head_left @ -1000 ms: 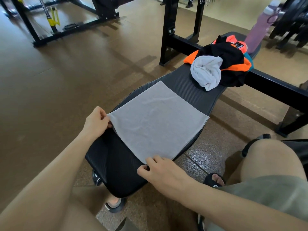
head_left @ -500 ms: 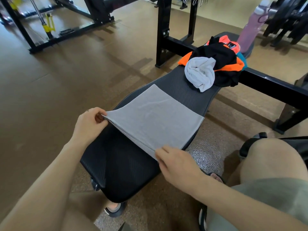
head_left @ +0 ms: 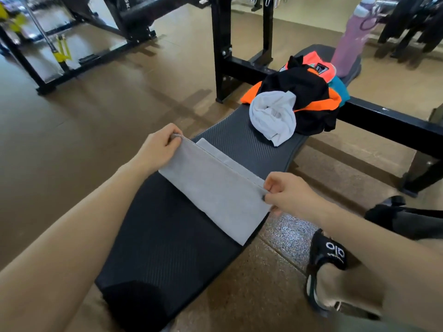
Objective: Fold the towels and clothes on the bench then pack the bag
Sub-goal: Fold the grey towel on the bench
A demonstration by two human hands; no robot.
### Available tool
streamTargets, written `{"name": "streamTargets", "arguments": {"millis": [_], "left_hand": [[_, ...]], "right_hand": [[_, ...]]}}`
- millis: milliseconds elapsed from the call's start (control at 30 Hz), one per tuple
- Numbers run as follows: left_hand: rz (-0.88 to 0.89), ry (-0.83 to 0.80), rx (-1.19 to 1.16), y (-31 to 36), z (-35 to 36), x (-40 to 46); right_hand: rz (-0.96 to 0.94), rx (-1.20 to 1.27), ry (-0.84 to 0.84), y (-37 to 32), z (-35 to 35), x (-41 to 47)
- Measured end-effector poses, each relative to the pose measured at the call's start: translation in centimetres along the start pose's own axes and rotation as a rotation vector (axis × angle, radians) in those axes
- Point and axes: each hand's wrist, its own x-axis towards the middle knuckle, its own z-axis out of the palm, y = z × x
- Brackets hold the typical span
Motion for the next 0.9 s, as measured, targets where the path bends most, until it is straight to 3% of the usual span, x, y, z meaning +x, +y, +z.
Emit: {"name": "streamTargets", "arguments": {"millis": [233,500,900], "left_hand": [[-0.025,-0.135,0.117,-0.1,5.2,5.1],[0.021,-0.132,0.308,-0.4,7.5,6.7],[-0.014,-0.176,0.236,-1.3,7.0,6.9]], "right_hand": [[0.168,0.132,-0.126,3.4,-1.2,5.0],[0.205,-0.022,-0.218,3.2,-2.0,6.5],[0.200,-0.074,-0.276,2.7,-2.4,6.2]]}}
